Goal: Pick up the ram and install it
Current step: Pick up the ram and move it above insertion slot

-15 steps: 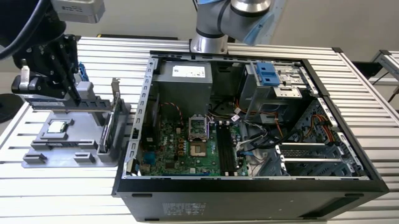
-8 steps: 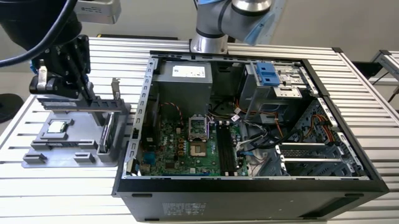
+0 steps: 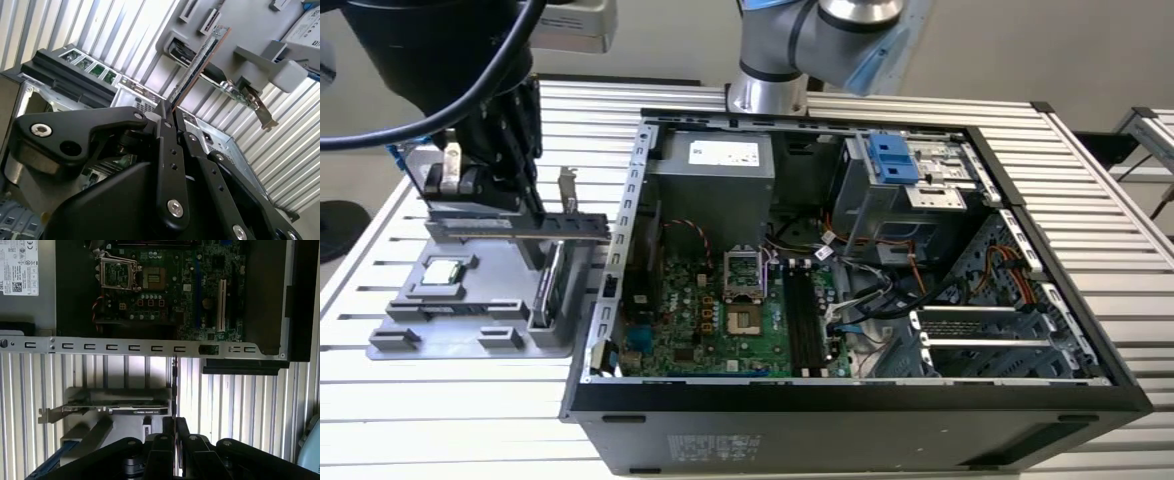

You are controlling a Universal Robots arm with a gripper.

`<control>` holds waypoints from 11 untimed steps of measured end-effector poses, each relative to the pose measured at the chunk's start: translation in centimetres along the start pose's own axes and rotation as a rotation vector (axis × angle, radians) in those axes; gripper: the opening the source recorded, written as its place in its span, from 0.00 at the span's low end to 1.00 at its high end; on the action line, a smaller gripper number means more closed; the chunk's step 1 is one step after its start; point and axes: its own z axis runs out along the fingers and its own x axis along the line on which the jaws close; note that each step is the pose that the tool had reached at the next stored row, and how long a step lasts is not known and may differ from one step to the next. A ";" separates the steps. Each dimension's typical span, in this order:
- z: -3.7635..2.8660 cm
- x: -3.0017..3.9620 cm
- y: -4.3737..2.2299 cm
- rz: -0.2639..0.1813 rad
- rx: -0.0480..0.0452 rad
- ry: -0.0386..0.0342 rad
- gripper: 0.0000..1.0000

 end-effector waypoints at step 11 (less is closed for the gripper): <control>0.00 0.03 3.17 0.001 0.0000 0.0000 0.00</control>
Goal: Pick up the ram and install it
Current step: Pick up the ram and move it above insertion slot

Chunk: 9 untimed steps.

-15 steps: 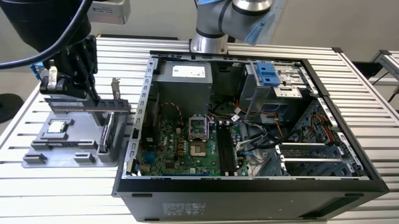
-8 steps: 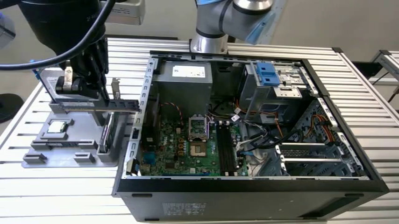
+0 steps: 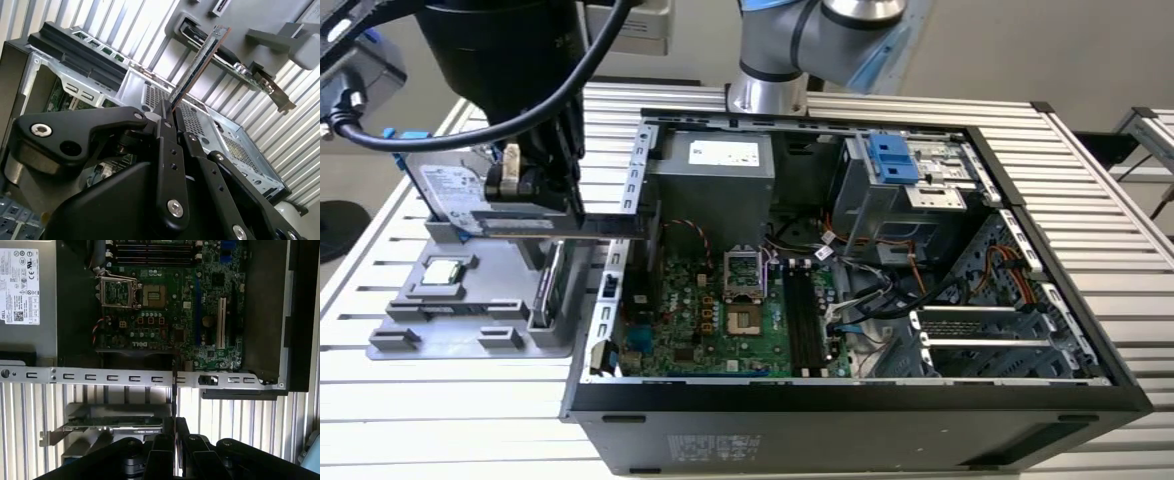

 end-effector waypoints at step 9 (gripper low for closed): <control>0.00 0.03 2.74 0.002 0.0000 0.0000 0.00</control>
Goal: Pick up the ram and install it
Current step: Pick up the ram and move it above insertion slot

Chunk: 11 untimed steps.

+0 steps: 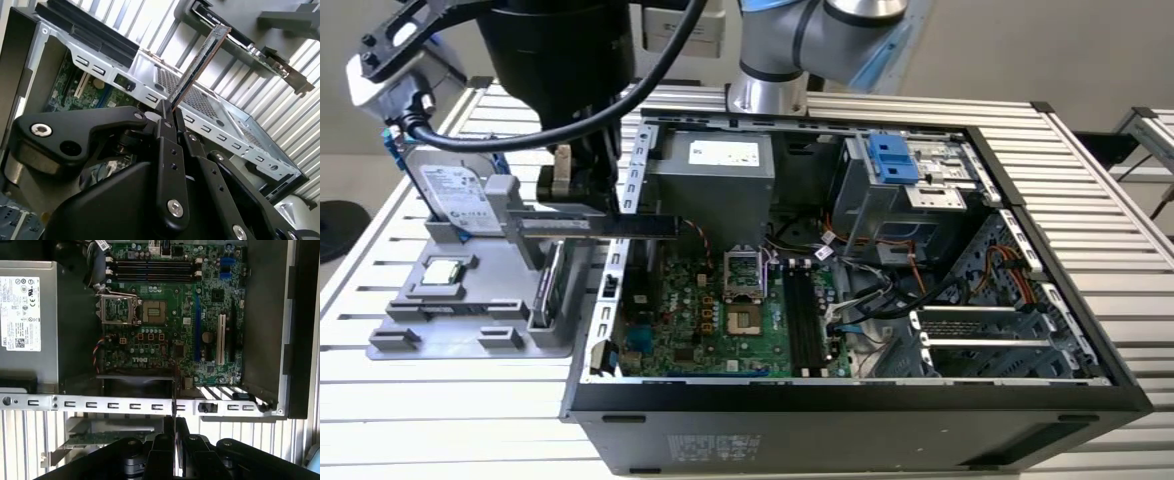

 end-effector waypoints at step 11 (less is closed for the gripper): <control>0.00 0.04 3.30 0.000 0.0004 0.0000 0.00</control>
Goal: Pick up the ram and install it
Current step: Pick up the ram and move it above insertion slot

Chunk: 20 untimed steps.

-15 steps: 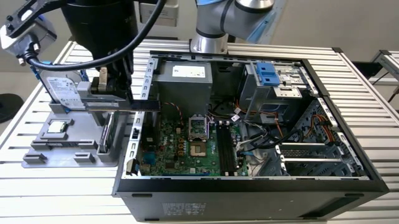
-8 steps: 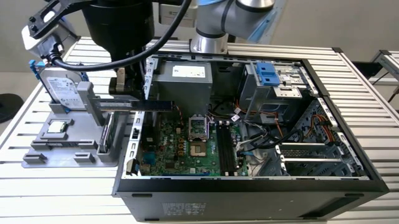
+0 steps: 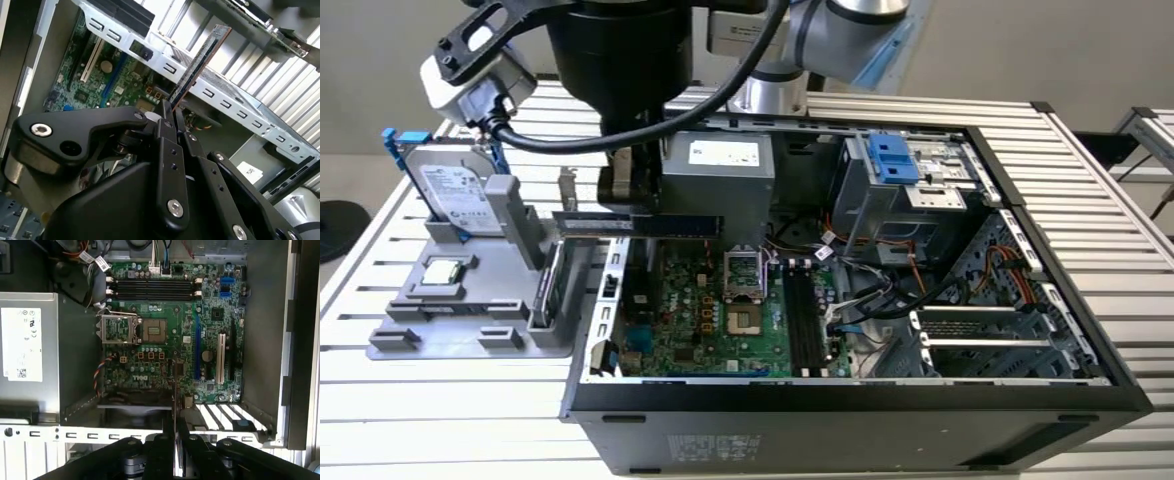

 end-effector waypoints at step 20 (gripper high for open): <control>-0.01 0.08 7.00 0.001 0.0016 0.0000 0.00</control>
